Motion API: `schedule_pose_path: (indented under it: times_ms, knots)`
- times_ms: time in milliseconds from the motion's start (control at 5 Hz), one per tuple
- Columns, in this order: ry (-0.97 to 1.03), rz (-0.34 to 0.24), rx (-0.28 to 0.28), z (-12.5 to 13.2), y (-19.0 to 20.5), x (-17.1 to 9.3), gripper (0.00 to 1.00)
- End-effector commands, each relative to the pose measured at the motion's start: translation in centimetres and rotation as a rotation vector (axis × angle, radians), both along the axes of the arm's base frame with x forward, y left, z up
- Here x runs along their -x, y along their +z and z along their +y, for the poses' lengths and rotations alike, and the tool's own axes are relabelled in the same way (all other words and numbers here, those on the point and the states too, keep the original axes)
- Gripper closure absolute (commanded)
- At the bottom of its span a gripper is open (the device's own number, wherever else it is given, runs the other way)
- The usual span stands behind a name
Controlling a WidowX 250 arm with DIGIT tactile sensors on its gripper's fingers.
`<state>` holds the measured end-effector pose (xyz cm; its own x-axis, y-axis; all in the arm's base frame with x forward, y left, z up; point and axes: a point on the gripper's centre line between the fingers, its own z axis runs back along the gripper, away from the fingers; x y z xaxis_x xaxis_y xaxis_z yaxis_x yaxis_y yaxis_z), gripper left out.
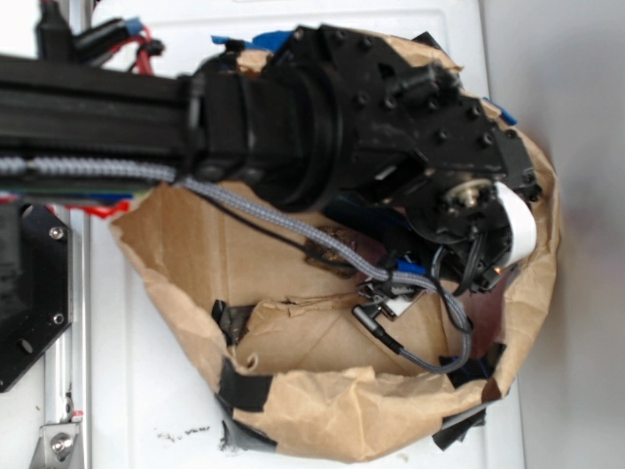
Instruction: Grab the shell.
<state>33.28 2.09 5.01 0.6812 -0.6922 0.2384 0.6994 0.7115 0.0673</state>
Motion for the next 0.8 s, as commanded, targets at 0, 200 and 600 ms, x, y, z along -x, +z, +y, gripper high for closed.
schedule_pose_path:
  times_ms: [0, 200, 600]
  knots:
    - [-0.010, 0.039, 0.042, -0.7, 0.9, 1.6, 0.00]
    - [-0.056, 0.056, 0.075, -0.6, 1.9, 3.3, 0.00]
    - [-0.014, 0.069, 0.080, -0.7, 1.4, 3.9, 0.00]
